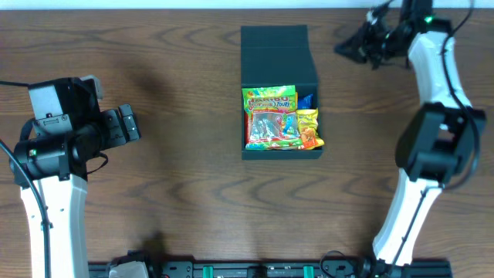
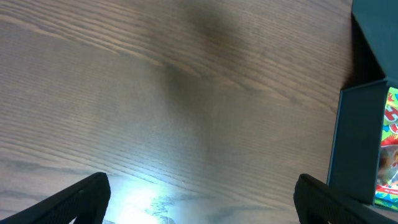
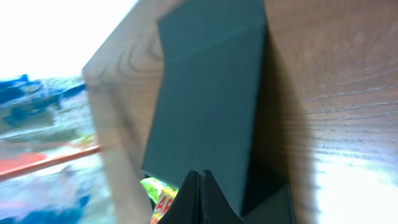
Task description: Pack container
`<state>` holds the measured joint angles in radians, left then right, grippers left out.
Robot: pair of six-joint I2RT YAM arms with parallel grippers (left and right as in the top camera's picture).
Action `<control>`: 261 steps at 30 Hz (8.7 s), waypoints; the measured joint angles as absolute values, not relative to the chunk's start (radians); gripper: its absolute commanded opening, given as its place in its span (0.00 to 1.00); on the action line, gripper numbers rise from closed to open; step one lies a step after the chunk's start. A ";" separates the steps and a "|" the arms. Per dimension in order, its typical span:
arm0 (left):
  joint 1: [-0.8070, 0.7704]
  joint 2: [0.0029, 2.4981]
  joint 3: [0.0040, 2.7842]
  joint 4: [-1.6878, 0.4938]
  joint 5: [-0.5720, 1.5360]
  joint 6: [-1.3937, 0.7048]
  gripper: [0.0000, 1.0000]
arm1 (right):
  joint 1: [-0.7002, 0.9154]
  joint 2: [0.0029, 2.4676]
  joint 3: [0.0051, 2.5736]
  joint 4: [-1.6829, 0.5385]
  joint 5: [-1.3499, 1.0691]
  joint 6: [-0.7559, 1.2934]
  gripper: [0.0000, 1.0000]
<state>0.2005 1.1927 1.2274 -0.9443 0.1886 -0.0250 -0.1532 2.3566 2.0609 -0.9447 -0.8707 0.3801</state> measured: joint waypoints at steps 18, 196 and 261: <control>0.200 1.193 1.227 -0.944 0.189 -0.025 0.95 | -0.091 2.533 2.060 -0.868 -0.890 0.248 0.01; 0.200 1.193 1.227 -0.945 0.196 -0.025 0.95 | 0.656 1.569 1.042 -0.894 0.096 0.640 0.35; 0.200 1.193 1.227 -0.945 0.196 -0.025 0.95 | -0.015 2.038 1.108 -0.466 -1.035 0.175 0.02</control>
